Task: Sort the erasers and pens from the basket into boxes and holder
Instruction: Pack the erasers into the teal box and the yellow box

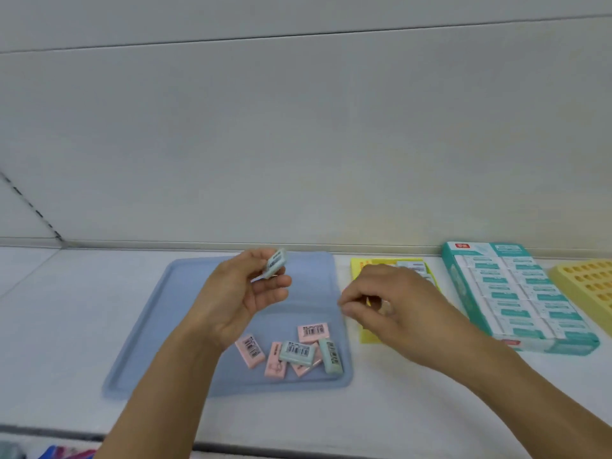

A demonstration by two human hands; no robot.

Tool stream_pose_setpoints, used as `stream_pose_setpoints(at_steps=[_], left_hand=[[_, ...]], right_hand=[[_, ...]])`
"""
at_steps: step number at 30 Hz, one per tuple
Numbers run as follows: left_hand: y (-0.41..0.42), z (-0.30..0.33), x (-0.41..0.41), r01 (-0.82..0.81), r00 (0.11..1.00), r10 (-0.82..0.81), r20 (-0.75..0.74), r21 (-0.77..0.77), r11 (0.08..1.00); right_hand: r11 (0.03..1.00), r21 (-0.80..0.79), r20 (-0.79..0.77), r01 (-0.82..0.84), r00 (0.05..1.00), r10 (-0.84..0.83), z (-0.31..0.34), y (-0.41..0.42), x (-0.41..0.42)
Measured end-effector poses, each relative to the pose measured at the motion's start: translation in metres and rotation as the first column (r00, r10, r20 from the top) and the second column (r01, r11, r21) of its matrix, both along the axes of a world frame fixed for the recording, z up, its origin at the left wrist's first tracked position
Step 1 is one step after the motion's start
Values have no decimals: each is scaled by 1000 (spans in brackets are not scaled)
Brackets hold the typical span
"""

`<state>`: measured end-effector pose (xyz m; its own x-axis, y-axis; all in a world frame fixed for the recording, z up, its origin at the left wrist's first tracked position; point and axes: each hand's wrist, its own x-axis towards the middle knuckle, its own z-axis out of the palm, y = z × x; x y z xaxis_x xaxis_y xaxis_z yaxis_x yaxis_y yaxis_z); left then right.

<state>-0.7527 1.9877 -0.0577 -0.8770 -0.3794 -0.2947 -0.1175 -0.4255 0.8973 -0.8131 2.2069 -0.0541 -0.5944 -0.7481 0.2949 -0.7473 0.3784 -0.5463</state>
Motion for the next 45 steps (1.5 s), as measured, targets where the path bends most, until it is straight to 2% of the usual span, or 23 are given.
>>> stream_pose_setpoints(at_steps=[2, 5, 7, 10, 12, 14, 16, 17, 19, 22, 24, 27, 32, 34, 36, 37, 39, 41, 43, 45], left_hand=[[-3, -3, 4, -41, 999, 39, 21, 107, 993], [-8, -6, 9, -56, 997, 48, 64, 137, 989], [-11, -8, 12, -47, 995, 41, 94, 62, 997], [-10, -10, 16, -19, 991, 29, 130, -78, 997], [-6, -10, 17, 10, 990, 14, 144, -165, 986], [-1, -9, 18, 60, 987, -15, 162, -277, 959], [4, -9, 18, 117, 982, -51, 183, -373, 920], [6, -7, 19, 145, 980, -78, 182, -393, 908], [13, -3, 19, 201, 978, -166, 125, -358, 912], [24, 3, 15, 236, 970, -243, 4, -250, 939], [30, 5, 13, 226, 972, -236, -8, -257, 940], [37, 6, 9, 207, 976, -219, -7, -294, 933], [49, 6, 4, 210, 973, -230, -32, -307, 928], [54, 6, 2, 217, 969, -243, -45, -316, 924], [58, 7, 0, 214, 969, -242, -44, -335, 918], [60, 7, -1, 209, 971, -237, -39, -351, 913], [63, 5, -4, 208, 971, -237, -22, -404, 891], [69, 5, -5, 221, 968, -250, -5, -452, 864], [77, 4, -4, 236, 965, -262, 8, -460, 856], [84, 1, -3, 241, 965, -262, 22, -473, 847]], right_hand=[[976, 199, -50, -92, 993, 104, 0, -33, 12], [855, 518, -253, 15, 958, 137, -7, -62, 16], [788, 613, -258, 51, 956, 140, -11, -67, 13], [781, 624, -158, 1, 980, 124, -9, -69, 6], [809, 586, -123, -32, 984, 128, -7, -69, 3], [886, 464, -99, -18, 993, 72, -8, -66, -1], [980, 194, -47, 47, 998, -39, -13, -58, -5], [997, 35, -25, 66, 998, -65, -15, -53, -5], [981, -189, -49, 45, 997, -56, -18, -44, -7], [933, -359, -74, -4, 997, -25, -18, -32, -5], [901, -430, 48, 57, 998, -41, -16, -23, -3], [866, -443, 347, 233, 935, -74, -9, -7, 3], [801, -481, 567, 357, 823, -26, 1, 4, 4], [805, -455, 626, 379, 780, -14, 1, 9, 2], [840, -421, 565, 342, 824, -52, 2, 14, -1], [871, -389, 468, 300, 879, -94, 3, 18, -3], [947, -283, 160, 152, 981, -110, 5, 27, -8], [990, -128, -61, 63, 996, -72, 5, 34, -15], [995, 17, -107, 94, 990, -92, 3, 40, -20], [986, 103, -43, 132, 991, -128, -1, 44, -22]])
